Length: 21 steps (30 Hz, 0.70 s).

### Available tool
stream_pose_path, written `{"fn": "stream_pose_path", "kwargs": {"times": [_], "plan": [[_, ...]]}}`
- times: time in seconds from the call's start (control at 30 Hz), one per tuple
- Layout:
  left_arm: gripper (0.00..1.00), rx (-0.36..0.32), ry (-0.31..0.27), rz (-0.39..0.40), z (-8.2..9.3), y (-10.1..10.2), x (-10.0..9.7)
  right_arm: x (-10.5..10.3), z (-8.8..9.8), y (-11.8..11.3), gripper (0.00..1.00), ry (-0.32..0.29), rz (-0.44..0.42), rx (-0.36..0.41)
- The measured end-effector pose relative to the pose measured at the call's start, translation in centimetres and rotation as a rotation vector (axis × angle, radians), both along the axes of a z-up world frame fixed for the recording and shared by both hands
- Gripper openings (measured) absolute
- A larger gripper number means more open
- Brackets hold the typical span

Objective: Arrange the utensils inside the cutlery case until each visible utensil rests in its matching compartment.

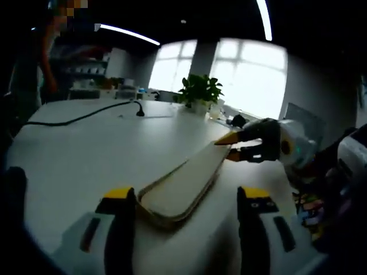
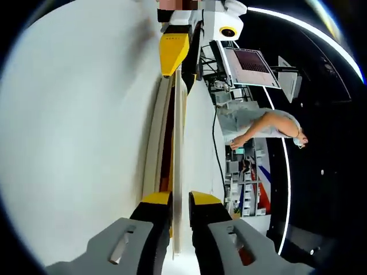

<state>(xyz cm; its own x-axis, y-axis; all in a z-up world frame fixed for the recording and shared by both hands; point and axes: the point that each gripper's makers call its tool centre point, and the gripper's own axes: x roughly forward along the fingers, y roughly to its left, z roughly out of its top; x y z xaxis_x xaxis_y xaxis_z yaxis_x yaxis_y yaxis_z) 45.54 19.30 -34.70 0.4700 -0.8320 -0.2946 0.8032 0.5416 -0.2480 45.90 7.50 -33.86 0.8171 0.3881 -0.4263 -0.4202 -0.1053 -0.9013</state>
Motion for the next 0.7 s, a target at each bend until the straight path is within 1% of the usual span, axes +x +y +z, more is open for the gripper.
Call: {"fn": "stream_pose_path", "kwargs": {"times": [0.13, 0.27, 0.33, 0.43, 0.53, 0.63, 0.7], "plan": [[0.71, -0.006, 0.006, 0.011, 0.0, 0.1, 0.1, -0.3, 0.3, -0.4, 0.11, 0.004, 0.002, -0.005], [0.7, -0.013, 0.016, 0.016, -0.1, 0.1, 0.1, -0.8, 0.8, -1.1, 0.12, 0.012, 0.008, -0.008], [0.7, -0.011, 0.019, 0.015, -0.2, 0.1, 0.1, -1.2, 1.0, -1.6, 0.12, 0.032, 0.006, 0.011], [0.69, -0.012, 0.023, 0.019, -0.2, 0.1, 0.1, -1.3, 1.2, -2.3, 0.13, 0.045, -0.009, 0.049], [0.68, -0.019, 0.028, 0.021, -0.2, 0.1, 0.2, -1.3, 1.1, -3.1, 0.13, 0.04, -0.024, 0.064], [0.68, -0.021, 0.031, 0.023, -0.2, 0.1, 0.2, -1.2, 0.7, -4.5, 0.13, 0.033, -0.057, 0.063], [0.68, -0.018, 0.031, 0.022, -0.3, 0.1, 0.2, -1.4, 0.7, -5.4, 0.13, 0.035, -0.075, 0.081]]}}
